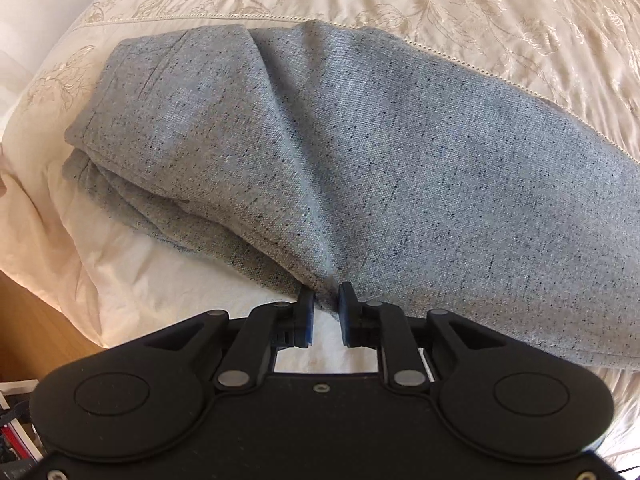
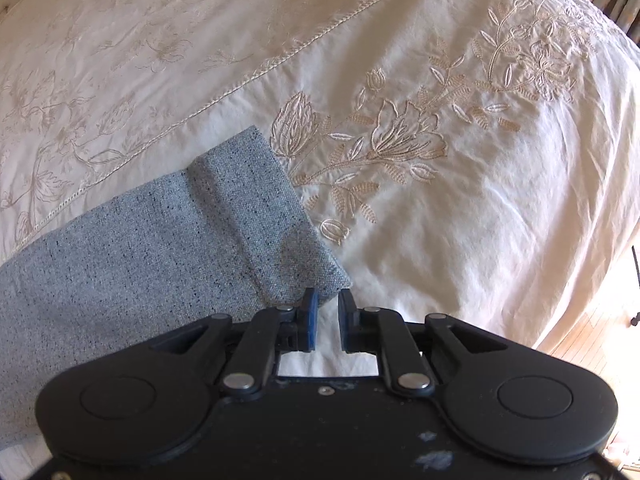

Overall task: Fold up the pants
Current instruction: 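Open both tools and release the stacked trousers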

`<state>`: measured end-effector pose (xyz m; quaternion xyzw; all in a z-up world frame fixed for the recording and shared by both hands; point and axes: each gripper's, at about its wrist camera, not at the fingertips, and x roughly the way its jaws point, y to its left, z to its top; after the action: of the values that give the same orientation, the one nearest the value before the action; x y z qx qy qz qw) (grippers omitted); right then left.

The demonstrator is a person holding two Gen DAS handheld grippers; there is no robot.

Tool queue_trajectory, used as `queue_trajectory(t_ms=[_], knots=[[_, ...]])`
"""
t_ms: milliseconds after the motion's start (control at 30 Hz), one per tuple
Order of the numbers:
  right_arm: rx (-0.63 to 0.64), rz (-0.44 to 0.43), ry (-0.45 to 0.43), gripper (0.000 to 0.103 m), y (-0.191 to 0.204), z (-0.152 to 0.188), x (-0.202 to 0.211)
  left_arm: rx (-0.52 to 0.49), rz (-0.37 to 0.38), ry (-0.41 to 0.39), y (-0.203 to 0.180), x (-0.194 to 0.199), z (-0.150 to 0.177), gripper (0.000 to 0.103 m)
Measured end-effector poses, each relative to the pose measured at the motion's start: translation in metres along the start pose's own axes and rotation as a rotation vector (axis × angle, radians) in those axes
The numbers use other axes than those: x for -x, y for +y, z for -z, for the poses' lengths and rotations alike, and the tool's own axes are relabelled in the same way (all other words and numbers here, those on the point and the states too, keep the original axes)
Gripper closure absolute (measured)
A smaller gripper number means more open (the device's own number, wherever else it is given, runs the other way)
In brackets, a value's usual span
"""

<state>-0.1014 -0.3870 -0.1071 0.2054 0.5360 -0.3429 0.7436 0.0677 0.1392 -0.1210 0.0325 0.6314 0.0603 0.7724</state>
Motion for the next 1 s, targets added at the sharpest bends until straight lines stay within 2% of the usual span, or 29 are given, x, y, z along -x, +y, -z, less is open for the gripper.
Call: queue_trajectory(t_ms=[167,300,533,800,1000], knots=[[0.031,-0.020,-0.077,0.089,0.002,-0.012,0.022,0.057,-0.059,0.005,0.014,0.005,0.013,0.078],[0.097,-0.074,-0.133,0.089,0.016,-0.022,0.038,0.124,-0.069,-0.011,0.030,0.013,0.025,0.078],[0.196,-0.196,-0.139,0.089,0.054,-0.026,0.044,0.234,-0.084,-0.038,0.058,0.027,0.028,0.078],[0.261,-0.273,-0.104,0.088,0.106,0.005,0.053,0.244,-0.112,-0.091,0.097,0.038,0.011,0.078],[0.283,-0.307,-0.086,0.087,0.168,0.056,0.072,0.207,-0.088,-0.121,0.144,0.026,-0.022,0.078]])
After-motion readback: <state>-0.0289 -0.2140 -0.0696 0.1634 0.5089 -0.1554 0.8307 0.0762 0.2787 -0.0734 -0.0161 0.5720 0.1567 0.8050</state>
